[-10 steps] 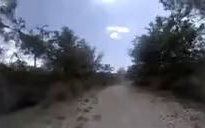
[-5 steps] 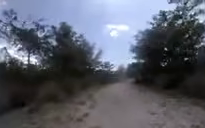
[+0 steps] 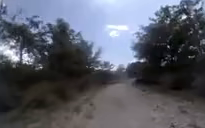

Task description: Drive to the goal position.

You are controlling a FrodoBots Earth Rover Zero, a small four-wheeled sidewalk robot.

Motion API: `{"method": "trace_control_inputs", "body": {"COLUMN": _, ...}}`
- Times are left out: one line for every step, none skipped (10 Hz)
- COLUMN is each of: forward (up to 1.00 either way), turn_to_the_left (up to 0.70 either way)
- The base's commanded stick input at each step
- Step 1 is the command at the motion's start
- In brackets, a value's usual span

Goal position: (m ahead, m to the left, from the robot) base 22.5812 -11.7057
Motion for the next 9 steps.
{"method": "trace_control_inputs", "body": {"forward": 0.85, "turn_to_the_left": 0.00}}
{"method": "trace_control_inputs", "body": {"forward": 0.85, "turn_to_the_left": 0.00}}
{"method": "trace_control_inputs", "body": {"forward": 0.85, "turn_to_the_left": 0.00}}
{"method": "trace_control_inputs", "body": {"forward": 0.85, "turn_to_the_left": 0.00}}
{"method": "trace_control_inputs", "body": {"forward": 0.85, "turn_to_the_left": 0.00}}
{"method": "trace_control_inputs", "body": {"forward": 0.85, "turn_to_the_left": 0.00}}
{"method": "trace_control_inputs", "body": {"forward": 0.85, "turn_to_the_left": 0.00}}
{"method": "trace_control_inputs", "body": {"forward": 0.85, "turn_to_the_left": 0.00}}
{"method": "trace_control_inputs", "body": {"forward": 0.85, "turn_to_the_left": 0.00}}
